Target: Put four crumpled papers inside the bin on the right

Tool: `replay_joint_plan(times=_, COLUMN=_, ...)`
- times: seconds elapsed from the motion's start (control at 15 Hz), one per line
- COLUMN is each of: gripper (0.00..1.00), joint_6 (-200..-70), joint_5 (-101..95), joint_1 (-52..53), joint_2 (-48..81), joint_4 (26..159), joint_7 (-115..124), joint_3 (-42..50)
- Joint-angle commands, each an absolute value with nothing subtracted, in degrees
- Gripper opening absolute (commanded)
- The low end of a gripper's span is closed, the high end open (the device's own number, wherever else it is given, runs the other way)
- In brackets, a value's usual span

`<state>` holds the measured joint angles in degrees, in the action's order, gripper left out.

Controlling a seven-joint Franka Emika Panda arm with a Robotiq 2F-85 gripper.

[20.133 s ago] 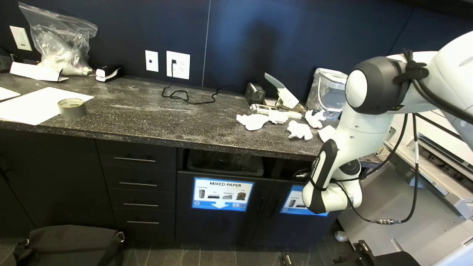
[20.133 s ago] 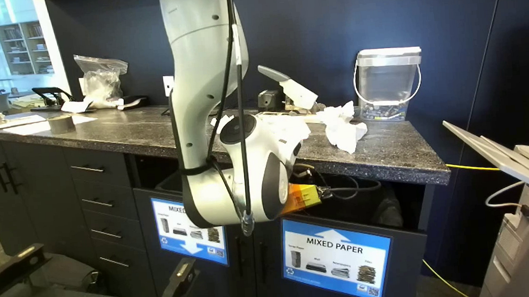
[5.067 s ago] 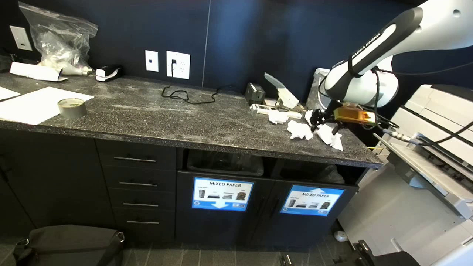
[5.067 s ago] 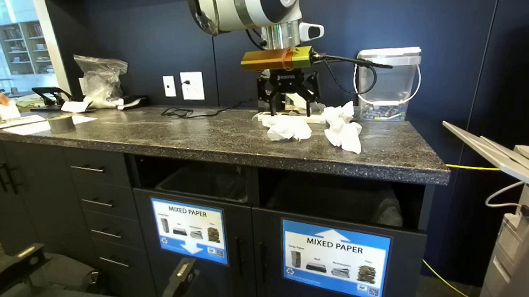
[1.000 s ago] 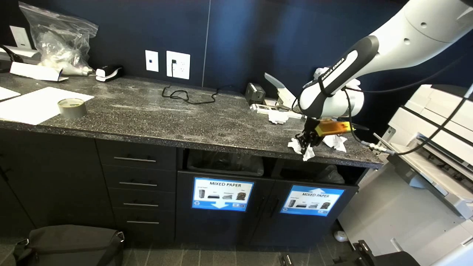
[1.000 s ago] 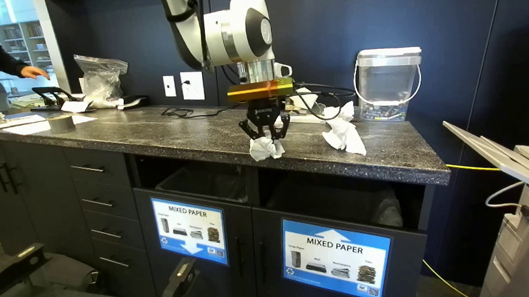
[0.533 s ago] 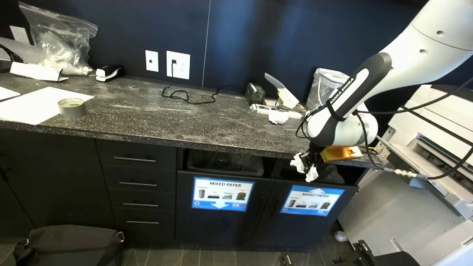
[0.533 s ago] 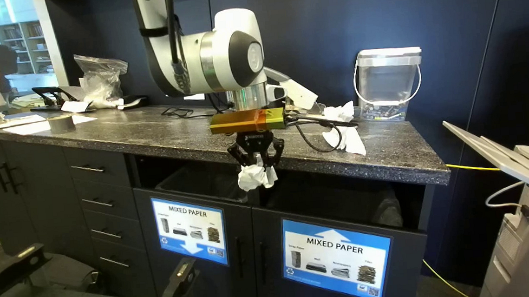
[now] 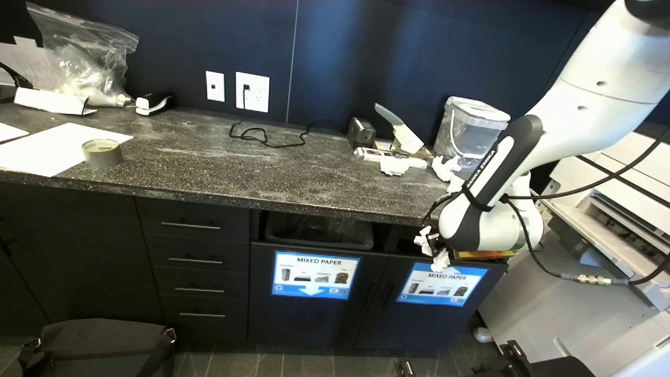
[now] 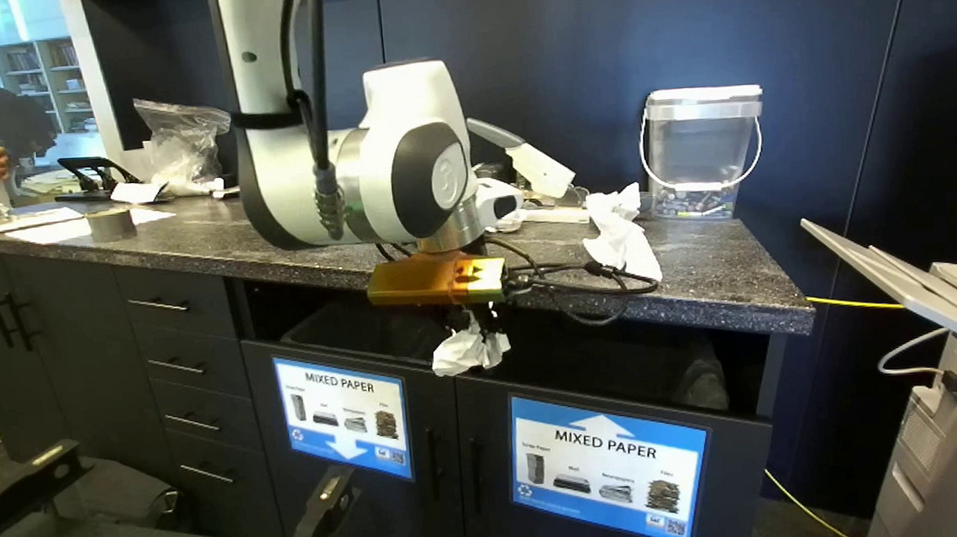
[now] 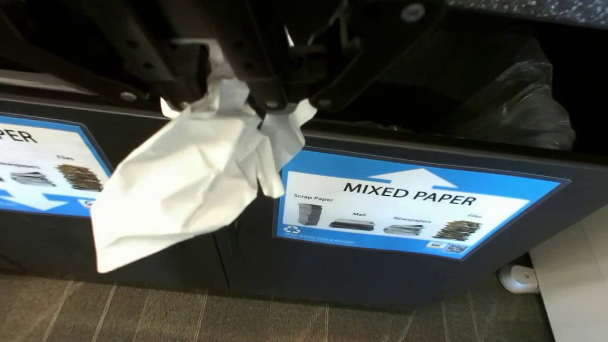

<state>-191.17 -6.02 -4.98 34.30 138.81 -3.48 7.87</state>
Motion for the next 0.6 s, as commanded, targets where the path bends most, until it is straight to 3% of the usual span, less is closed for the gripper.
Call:
replay_joint_plan(times=0.0, gripper=0.13, joint_6=-202.3, joint_5=-2.5, joint_1=-3.5, joint_2=40.8, joint_4=138.2, joint_7=-2.7, joint_3=8.3)
replay_joint_plan(times=0.53, gripper=0.13, joint_6=-220.2, joint_5=4.8, joint_1=-4.3, joint_2=55.3, joint_4=130.5, joint_7=0.9, joint_3=6.3)
